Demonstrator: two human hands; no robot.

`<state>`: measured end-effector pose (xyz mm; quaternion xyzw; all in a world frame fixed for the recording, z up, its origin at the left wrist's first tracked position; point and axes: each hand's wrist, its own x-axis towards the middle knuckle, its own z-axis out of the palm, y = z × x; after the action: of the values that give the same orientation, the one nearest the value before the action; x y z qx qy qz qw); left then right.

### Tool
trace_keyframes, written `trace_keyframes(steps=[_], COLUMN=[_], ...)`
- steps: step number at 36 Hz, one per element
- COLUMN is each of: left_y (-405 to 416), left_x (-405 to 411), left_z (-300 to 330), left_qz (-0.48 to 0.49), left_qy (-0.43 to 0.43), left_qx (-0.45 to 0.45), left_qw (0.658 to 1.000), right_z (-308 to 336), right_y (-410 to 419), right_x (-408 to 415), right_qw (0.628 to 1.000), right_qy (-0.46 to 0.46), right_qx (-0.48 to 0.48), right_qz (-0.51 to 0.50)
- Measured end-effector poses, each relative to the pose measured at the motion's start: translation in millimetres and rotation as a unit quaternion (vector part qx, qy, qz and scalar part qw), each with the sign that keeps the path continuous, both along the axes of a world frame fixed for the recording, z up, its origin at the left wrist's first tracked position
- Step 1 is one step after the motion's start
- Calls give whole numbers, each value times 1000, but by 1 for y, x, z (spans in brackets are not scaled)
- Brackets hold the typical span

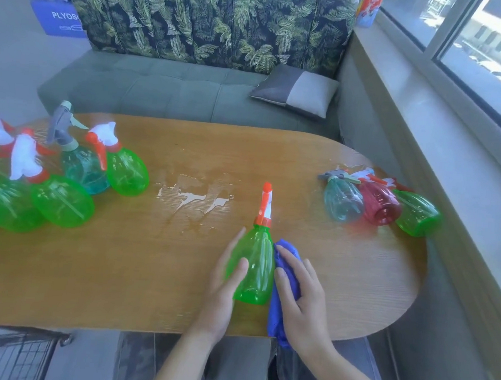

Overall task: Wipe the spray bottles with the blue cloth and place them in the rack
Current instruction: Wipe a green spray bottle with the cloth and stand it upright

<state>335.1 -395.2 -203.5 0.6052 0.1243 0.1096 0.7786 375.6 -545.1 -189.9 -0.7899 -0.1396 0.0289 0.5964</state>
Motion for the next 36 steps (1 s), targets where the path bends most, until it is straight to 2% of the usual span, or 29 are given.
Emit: trace_keyframes(steps=[8,12,14,17,21,25,27,29,33,36], left_y=[-3,-6,-6,-4,-2,0,0,-2,-5,-5], left_x=[1,3,5,6,5,3,2,1,3,5], left_z=[4,4,2,-2,-1,6,8,7,6,5], left_qz=[15,11,17,39,52,45,45,54,51,45], left_qy=[-10,-5,-3,3,15,13,10,9,16,14], left_qx=[-33,-36,-36,-36,-40,-84,-101,-93,-83,-81], left_qw=[999,999,999,999,998,995,994,994,995,996], right_z=[25,25,21,20,16,17,19,24,32,28], right_y=[7,18,21,20,8,-3,-5,-5,7,19], right_x=[33,43,42,35,24,23,26,31,50,52], right_qw=[997,988,976,948,882,806,790,823,923,958], right_qy=[-68,-107,-155,-252,-384,-478,-493,-460,-320,-221], right_qx=[-30,-105,-144,-175,-216,-250,-247,-221,-183,-170], right_qz=[28,48,45,79,167,244,268,249,112,69])
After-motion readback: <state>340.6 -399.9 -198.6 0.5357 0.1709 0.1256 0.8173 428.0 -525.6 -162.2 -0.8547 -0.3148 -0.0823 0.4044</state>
